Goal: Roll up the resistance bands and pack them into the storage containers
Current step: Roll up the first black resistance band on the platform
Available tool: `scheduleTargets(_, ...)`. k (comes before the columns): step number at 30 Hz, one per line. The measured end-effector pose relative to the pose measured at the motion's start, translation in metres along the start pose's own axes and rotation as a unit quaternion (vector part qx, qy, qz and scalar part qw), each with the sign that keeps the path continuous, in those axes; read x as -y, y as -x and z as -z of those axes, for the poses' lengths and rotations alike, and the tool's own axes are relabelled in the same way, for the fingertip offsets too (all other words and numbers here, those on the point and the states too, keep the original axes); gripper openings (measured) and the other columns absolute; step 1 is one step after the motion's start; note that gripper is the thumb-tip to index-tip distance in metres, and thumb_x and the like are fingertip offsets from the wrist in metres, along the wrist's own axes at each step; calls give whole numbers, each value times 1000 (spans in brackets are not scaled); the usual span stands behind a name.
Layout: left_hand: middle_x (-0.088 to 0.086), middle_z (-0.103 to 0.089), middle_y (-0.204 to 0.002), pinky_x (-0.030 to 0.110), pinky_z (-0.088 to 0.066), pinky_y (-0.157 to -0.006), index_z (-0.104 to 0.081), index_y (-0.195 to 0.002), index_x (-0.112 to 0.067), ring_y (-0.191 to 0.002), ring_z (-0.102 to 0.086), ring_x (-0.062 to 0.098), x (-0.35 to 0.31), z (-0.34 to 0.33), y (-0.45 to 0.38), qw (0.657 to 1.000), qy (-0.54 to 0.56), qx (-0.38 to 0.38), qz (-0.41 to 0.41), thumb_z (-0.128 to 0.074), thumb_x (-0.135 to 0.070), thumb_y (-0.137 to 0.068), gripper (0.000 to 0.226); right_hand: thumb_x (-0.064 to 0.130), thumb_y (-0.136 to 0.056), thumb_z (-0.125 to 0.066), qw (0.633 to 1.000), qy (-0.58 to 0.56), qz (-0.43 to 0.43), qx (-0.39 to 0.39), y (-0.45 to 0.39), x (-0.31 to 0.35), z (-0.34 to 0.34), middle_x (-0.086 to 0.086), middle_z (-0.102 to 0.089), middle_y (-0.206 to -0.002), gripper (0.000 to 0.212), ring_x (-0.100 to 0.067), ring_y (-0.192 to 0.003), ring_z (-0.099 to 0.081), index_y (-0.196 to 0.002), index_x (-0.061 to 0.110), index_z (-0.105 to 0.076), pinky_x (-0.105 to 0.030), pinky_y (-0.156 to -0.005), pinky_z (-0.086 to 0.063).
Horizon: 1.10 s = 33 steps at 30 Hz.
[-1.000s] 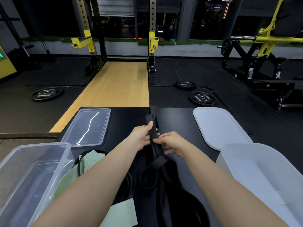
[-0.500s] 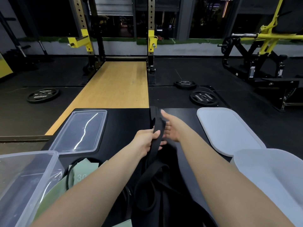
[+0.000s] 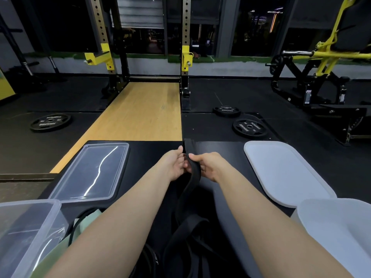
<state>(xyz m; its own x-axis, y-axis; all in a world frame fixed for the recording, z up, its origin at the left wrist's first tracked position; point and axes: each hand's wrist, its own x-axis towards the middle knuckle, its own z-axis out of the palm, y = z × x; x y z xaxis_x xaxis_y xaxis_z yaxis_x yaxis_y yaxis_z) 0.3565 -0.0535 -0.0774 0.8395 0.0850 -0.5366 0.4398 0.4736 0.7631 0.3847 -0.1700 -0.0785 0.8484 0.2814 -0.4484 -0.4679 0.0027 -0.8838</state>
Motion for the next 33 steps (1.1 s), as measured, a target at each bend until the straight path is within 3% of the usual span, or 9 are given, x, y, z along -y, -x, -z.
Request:
scheduleTargets(4, 6, -61, -85, 20, -37, -48, -58, -92, -5, -63, -46, 14, -7, -2, -21, 998, -58, 19, 15, -41, -27, -100, 29, 2, -87, -64, 1000, 16, -4, 26, -5, 0, 5, -16, -68, -85, 16, -25, -70, -67, -101, -5, -61, -32, -66, -59)
scheduleTargets(7, 10, -63, -93, 20, -45, -41, -55, -112, -1, -68, -54, 17, -13, -8, -30, 999, -30, -1, -29, -45, -13, -98, 21, 2, -90, -60, 999, 39, 15, 31, -11, 1, 8, -18, -68, -84, 20, -23, -68, -68, -106, -9, -61, -30, -63, -59)
scheduleTargets(11, 19, -64, -113, 28, -54, -73, -52, -124, 2, -87, -64, 23, -19, -16, -46, 991, -18, -26, -127, -53, -2, -93, 32, 5, -92, -58, 998, 36, 57, 12, -22, 1, 8, -23, -66, -87, 22, -23, -64, -66, -106, -12, -61, -27, -57, -59)
scheduleTargets(15, 18, -62, -120, 31, -50, -90, -52, -126, -1, -110, -61, 27, -28, -22, -62, 985, -24, -38, -167, -59, -1, -89, 38, 22, -85, -71, 987, 96, 112, -64, -45, -2, 5, -19, -69, -88, 22, -25, -74, -63, -83, 0, -69, -46, -80, -57)
scheduleTargets(17, 16, -61, -122, 32, -48, -96, -54, -125, -1, -115, -58, 28, -33, -24, -71, 981, -24, -52, -183, -61, -1, -88, 38, 28, -79, -77, 974, 126, 140, -128, -53, 0, 4, -8, -65, -86, 21, -23, -85, -63, -74, 13, -63, -47, -87, -54)
scheduleTargets(20, 14, -61, -120, 28, -49, -90, -55, -124, -1, -114, -59, 26, -38, -28, -82, 978, -14, -63, -199, -61, -1, -87, 37, 27, -77, -79, 966, 103, 171, -165, -64, 4, 4, 2, -62, -81, 23, -26, -95, -65, -69, 19, -59, -44, -87, -54)
scheduleTargets(24, 15, -62, -120, 25, -50, -79, -56, -122, 0, -106, -61, 24, -33, -24, -101, 980, -20, -95, -176, -61, -3, -88, 34, 23, -77, -79, 970, 113, 147, -159, -79, 4, 5, 0, -60, -75, 17, -22, -81, -63, -77, 12, -67, -42, -86, -55)
scheduleTargets(29, 4, -57, -78, 28, -48, -79, -58, -117, 4, -68, -55, 11, -17, -9, -103, 984, -82, -103, -117, -57, 1, -90, 27, 19, -76, -80, 971, 133, 92, -174, -92, -5, 7, -8, -64, -82, 21, -24, -81, -65, -67, 14, -62, -39, -85, -56)
scheduleTargets(33, 9, -62, -88, 27, -51, -78, -61, -112, 5, -79, -60, 15, -15, -4, -85, 979, -136, -91, -125, -64, -5, -87, 27, 20, -76, -80, 971, 139, 77, -177, -97, 1, 7, -9, -65, -84, 21, -22, -73, -62, -86, 5, -68, -35, -80, -56)
